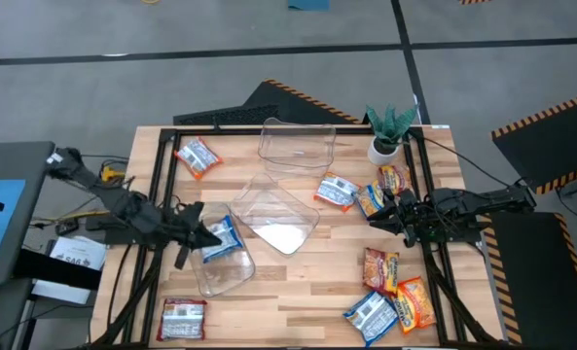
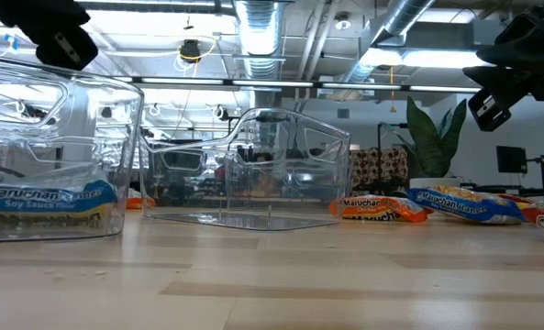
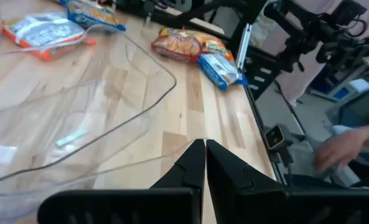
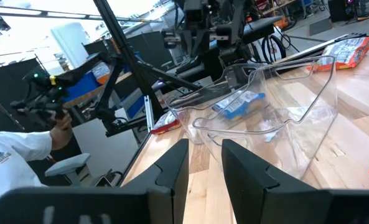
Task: Sort Maruchan noodles
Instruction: Put the bottom right red noodle pack into the top transparent bin
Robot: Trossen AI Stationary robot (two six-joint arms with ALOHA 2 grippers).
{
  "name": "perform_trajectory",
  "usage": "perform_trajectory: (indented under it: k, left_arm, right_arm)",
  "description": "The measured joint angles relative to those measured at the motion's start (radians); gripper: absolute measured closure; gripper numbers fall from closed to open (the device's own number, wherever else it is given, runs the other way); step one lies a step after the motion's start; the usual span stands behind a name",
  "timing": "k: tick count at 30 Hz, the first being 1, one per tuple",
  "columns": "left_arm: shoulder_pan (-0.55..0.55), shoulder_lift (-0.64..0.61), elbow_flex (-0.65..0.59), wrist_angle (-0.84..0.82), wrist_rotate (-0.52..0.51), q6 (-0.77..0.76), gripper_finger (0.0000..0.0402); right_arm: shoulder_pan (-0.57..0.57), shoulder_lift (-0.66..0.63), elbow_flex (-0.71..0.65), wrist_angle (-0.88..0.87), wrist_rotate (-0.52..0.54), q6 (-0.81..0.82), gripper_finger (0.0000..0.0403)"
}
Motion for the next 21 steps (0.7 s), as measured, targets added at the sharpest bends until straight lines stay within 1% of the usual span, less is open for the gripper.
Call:
perform_trajectory:
  k: [3, 7, 10, 12, 13, 14, 16, 19, 21]
  left_arm:
    - [-0.046, 0.047, 0.0, 0.046, -0.061, 0.042, 0.0401]
    - [-0.078, 0.089, 0.0, 0.128, -0.188, 0.178, 0.0401]
    - [-0.082, 0.103, 0.0, 0.143, -0.273, 0.266, 0.0401]
    - [-0.081, 0.113, 0.0, 0.151, -0.284, 0.314, 0.0401]
    - [-0.081, 0.115, 0.0, 0.159, -0.27, 0.339, 0.0401]
    - [-0.081, 0.117, 0.0, 0.178, -0.236, 0.364, 0.0401]
    - [-0.081, 0.119, 0.0, 0.214, -0.115, 0.411, 0.0401]
    - [-0.082, 0.119, 0.0, 0.257, 0.125, 0.477, 0.0401]
    - [-0.082, 0.12, 0.0, 0.283, 0.32, 0.522, 0.0401]
  right_arm:
    - [0.0, 0.0, 0.0, 0.0, 0.0, 0.0, 0.028]
    - [0.0, 0.0, 0.0, 0.0, 0.0, 0.0, 0.028]
    - [0.0, 0.0, 0.0, 0.0, 0.0, 0.0, 0.028]
    - [0.0, 0.0, 0.0, 0.0, 0.0, 0.0, 0.028]
    - [0.0, 0.0, 0.0, 0.0, 0.0, 0.0, 0.028]
    - [0.0, 0.0, 0.0, 0.0, 0.0, 0.0, 0.028]
    - [0.0, 0.0, 0.0, 0.0, 0.0, 0.0, 0.028]
    - [0.0, 0.0, 0.0, 0.0, 0.0, 0.0, 0.028]
    - [0.0, 0.0, 0.0, 0.0, 0.0, 0.0, 0.028]
